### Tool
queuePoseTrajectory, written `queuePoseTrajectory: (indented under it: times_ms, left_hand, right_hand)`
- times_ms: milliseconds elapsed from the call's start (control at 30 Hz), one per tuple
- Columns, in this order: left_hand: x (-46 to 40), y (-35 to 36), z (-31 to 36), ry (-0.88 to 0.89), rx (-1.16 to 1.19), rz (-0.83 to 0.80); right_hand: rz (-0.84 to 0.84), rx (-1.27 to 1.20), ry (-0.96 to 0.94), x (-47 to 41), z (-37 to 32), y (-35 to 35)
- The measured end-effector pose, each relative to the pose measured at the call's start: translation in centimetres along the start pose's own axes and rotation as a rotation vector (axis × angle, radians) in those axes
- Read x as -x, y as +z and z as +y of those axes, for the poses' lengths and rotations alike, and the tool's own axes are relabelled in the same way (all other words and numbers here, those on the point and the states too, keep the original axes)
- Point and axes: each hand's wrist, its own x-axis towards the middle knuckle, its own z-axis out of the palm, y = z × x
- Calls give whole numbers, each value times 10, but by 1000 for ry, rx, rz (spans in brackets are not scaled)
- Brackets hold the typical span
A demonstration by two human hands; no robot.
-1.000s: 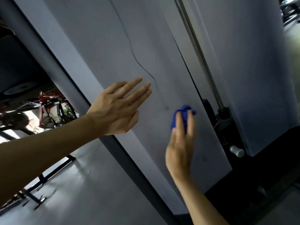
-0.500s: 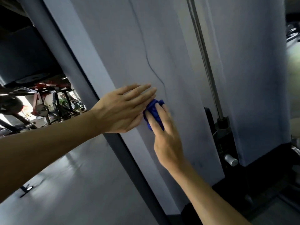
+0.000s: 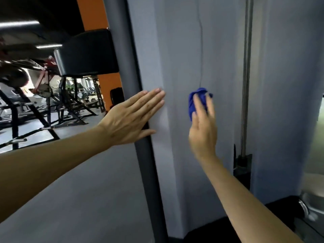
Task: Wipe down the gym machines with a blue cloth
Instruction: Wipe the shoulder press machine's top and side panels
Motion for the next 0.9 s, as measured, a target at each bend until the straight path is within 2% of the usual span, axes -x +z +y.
queuePoseTrajectory:
  times_ms: [33,67,167,267,333,400,433,500,633,700,800,900]
  left_hand:
    - [6,2,1,-30,2,-17]
    - [13,4,4,-52,14,-30]
    - [33,14,15,-92,92,-32]
    - [54,26,38,-95,157,-29]
    - [67,34,59,-90,176,-40]
    - [79,40,83,-90,211,-62]
    - [86,43,94,-92,237,-61]
    - [98,49,109,-90,268,-36]
    - [109,58,119,-103,295,-32]
    - [108,61,126,-145,309,-21]
    - [105,66,142,-221,349,34]
    - [103,72,159,-283,367,58]
  right_hand:
    - [34,-20,70,-13,-11,1]
    - [14,0,31,-15,-24,5]
    - [-129,138,-385,24,-28,19]
    - [-243,337,-707,81,18,6]
    - [-468,473,-900,125,54,-8]
    - [-751,559,-955,164,76,-21]
    - [-825,559,-975,174,80,-25]
    - [-769,581,-1067,163,72,-24]
    - [-346,581,-1016,84,23,-8]
    - [-279,544,-1037,72,24,-5]
    - [-397,528,-1140,117,62,-10]
    - [-693,491,-1183,187,100,-21]
